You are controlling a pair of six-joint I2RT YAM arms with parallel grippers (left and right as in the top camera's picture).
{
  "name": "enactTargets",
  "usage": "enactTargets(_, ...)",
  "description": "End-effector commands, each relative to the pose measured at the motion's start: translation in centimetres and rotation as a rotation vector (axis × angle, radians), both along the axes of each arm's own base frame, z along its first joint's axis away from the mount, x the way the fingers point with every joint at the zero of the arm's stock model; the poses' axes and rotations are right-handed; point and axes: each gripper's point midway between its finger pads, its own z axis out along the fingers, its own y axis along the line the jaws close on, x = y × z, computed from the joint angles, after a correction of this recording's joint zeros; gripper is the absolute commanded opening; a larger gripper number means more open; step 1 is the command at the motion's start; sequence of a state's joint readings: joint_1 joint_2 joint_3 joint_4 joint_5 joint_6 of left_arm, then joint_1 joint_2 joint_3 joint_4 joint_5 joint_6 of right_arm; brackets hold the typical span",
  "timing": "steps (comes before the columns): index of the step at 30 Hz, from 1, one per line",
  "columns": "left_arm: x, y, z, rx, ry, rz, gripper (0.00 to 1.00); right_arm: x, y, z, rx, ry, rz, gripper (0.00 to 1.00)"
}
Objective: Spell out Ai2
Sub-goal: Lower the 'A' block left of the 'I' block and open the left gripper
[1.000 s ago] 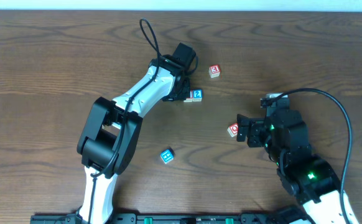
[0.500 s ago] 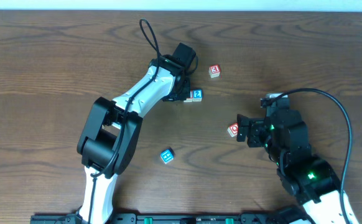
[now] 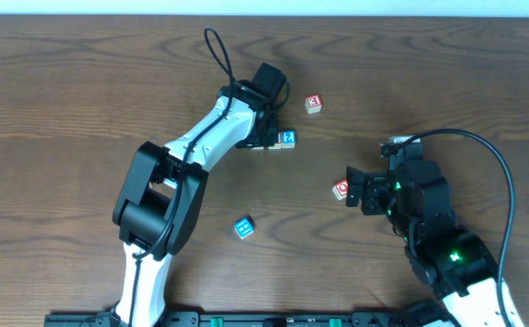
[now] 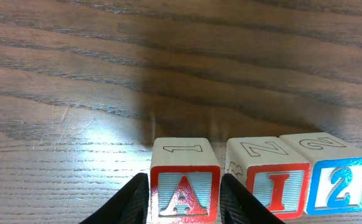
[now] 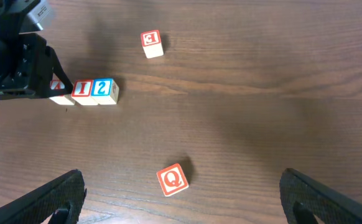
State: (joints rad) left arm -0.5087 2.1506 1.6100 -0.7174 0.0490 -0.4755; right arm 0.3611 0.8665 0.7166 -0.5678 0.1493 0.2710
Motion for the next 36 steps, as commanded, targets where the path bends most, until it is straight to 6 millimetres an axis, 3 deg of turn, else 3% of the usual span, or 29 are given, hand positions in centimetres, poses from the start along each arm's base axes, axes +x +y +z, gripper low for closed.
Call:
enactTargets(1, 0.0, 0.2, 0.4, -0.003, -0.002, 0.015, 0.38, -0.1, -0.2, -0.2, 0.008, 0.006, -0.015, 0.99)
enactTargets(36, 2.2, 1.0, 0.9, 0.055, -0.112, 0.005, 0.40, -0.1, -0.2, -0.2, 0.008, 0.006, -0.015, 0.99)
